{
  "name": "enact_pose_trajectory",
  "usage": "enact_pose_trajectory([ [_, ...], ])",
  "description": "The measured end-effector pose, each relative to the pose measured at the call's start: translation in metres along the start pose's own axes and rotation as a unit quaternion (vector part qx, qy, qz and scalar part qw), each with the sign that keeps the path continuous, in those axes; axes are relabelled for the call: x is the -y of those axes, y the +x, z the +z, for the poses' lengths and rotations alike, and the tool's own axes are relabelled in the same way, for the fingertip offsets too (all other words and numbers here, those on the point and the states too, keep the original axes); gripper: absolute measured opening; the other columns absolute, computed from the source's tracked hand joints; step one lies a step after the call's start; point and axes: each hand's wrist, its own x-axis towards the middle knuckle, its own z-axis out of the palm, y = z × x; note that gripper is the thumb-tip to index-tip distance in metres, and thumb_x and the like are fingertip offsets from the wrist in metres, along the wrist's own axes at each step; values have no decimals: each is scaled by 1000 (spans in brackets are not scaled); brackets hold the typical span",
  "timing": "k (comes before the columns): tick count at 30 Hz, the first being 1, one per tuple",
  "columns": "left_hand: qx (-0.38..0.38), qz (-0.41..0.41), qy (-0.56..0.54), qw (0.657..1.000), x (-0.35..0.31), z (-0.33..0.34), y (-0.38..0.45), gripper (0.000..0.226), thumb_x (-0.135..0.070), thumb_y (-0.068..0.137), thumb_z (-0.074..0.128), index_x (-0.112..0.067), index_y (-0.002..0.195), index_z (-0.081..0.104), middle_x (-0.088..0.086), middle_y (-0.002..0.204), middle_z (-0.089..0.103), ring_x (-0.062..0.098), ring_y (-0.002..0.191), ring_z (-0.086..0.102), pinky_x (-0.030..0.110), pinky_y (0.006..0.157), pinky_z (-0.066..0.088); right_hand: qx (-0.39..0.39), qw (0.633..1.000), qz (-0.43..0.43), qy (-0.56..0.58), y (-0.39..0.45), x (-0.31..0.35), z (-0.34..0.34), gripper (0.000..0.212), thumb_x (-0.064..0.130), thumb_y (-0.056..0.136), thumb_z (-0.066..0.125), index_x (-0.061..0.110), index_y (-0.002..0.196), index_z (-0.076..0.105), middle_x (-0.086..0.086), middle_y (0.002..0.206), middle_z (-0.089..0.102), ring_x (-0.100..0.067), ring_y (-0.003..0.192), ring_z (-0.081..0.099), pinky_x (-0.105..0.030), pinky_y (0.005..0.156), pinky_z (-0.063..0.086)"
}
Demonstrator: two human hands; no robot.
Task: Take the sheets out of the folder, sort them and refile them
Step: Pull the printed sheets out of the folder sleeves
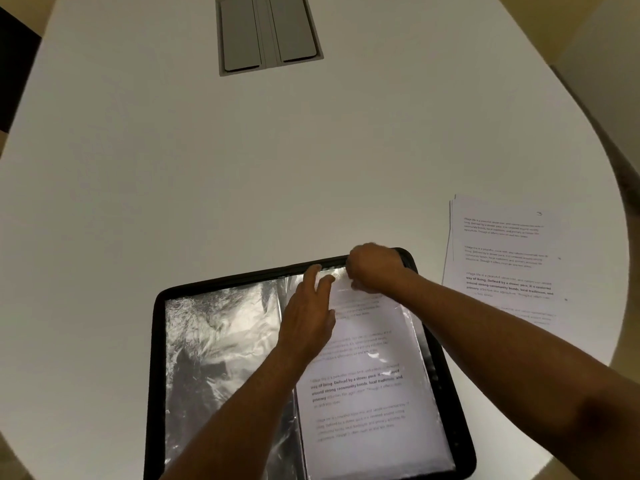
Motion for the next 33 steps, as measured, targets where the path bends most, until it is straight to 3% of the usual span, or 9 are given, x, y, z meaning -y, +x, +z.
enact_pose_trajectory([
  [4, -62, 7, -14, 998, -4, -2, -5, 46, -22, 80, 73, -13, 121, 55, 12, 141, 45, 25, 114, 57, 31, 80, 56, -31, 999, 7, 43, 8, -4, -36, 22, 29, 85, 68, 20, 105, 72, -2, 104, 67, -20, 98, 59, -33, 75, 48],
  [13, -77, 91, -53, 992, -14, -9, -2, 25, -20, 86, 64, -9, 109, 62, 3, 102, 62, 16, 88, 60, 26, 72, 54, -63, 995, -20, 74, 17, -16, -157, 31, 29, 87, 69, 15, 115, 71, -2, 116, 67, -24, 105, 62, -31, 86, 50],
  [17, -63, 91, -66, 992, -12, -8, 1, 23, -16, 87, 61, -9, 109, 64, 2, 103, 65, 16, 91, 61, 27, 75, 54, -128, 978, -28, 160, 1, -38, -216, 19, 23, 85, 74, 14, 101, 74, -5, 98, 70, -21, 80, 66, -30, 70, 53],
  [19, -53, 78, -80, 992, -9, -8, 3, 22, -16, 88, 59, -12, 109, 63, 0, 105, 64, 14, 95, 59, 26, 77, 51, -178, 962, -38, 202, -12, -52, -233, 12, 22, 84, 75, 17, 95, 73, -3, 93, 69, -17, 76, 65, -30, 70, 54],
  [22, -31, 51, -112, 992, -6, -11, 7, 18, -21, 89, 57, -17, 106, 60, -6, 106, 62, 10, 100, 55, 24, 79, 46, -264, 938, -33, 224, -28, -77, -246, 16, 24, 85, 73, 15, 99, 74, -1, 91, 67, -11, 74, 59, -25, 73, 46],
  [25, 2, 48, -131, 990, -7, -10, 13, 16, -23, 88, 55, -23, 104, 57, -12, 104, 58, 6, 100, 52, 24, 80, 45, -323, 905, -16, 274, -41, -109, -242, 19, 24, 87, 71, 12, 102, 73, -3, 91, 65, -11, 76, 57, -13, 58, 44],
  [28, 19, 30, -141, 989, -13, -6, 18, 21, -20, 87, 59, -25, 107, 59, -18, 106, 56, -2, 101, 48, 8, 83, 36, -362, 875, -7, 322, -57, -142, -232, 16, 22, 91, 66, 10, 100, 70, -4, 83, 60, -1, 54, 54, -7, 45, 39],
  [31, 32, 21, -147, 988, -20, -1, 21, 28, -21, 88, 63, -22, 116, 61, -18, 111, 57, -6, 102, 45, -3, 84, 28, -368, 852, -3, 373, -72, -186, -219, 14, 25, 91, 65, 16, 101, 69, 0, 79, 60, 2, 52, 53, -17, 58, 46],
  [33, 39, 20, -155, 987, -27, 4, 24, 31, -21, 88, 64, -21, 118, 62, -13, 112, 62, -6, 101, 47, -4, 85, 28, -352, 850, 1, 393, -84, -220, -209, 10, 28, 91, 64, 20, 94, 69, 14, 70, 63, 3, 58, 55, -21, 63, 49],
])
